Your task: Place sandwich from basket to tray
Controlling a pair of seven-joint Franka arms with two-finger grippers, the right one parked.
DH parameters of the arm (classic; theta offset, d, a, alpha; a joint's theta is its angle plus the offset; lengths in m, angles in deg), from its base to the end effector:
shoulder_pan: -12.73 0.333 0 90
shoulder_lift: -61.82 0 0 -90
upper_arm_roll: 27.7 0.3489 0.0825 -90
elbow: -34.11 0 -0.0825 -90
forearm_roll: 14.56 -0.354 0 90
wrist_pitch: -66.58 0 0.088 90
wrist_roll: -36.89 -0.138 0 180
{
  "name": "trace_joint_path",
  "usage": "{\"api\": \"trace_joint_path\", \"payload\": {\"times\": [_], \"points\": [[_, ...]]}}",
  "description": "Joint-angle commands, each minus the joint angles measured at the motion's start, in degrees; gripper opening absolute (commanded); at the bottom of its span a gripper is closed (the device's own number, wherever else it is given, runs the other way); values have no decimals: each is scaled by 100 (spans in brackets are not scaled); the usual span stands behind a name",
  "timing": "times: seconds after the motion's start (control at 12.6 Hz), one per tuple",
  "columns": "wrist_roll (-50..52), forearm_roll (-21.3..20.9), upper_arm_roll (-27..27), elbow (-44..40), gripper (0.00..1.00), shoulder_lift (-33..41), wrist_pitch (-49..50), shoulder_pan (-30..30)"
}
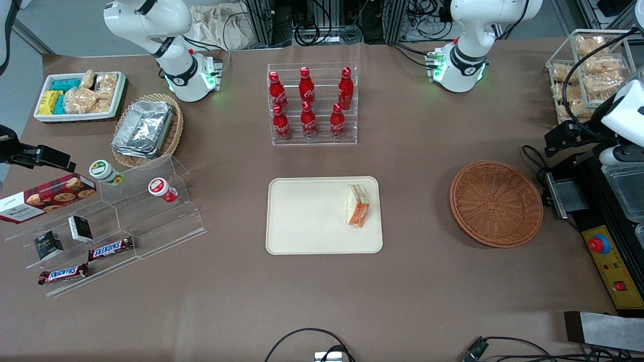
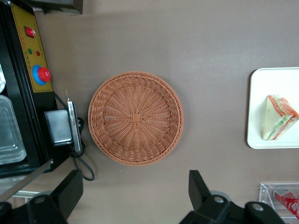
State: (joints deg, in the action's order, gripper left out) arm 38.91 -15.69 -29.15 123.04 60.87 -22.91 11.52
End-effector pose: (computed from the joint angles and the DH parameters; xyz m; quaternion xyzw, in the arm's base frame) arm 0.5287 -0.0217 0.6252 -0.9999 0.0055 0.0030 0.0098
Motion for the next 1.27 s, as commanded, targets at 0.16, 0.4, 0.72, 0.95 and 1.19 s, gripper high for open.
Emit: {"api": "trace_joint_path", "payload": {"times": [0.16, 0.4, 0.72, 0.95, 1.19], "points": [[105, 86, 66, -42, 100, 25, 116, -73], [105, 165, -31, -33, 100, -10, 116, -82], [105, 175, -31, -59, 100, -63, 116, -82], [158, 183, -31, -59, 100, -72, 99, -82], [167, 183, -40, -51, 100, -72, 99, -82]]}}
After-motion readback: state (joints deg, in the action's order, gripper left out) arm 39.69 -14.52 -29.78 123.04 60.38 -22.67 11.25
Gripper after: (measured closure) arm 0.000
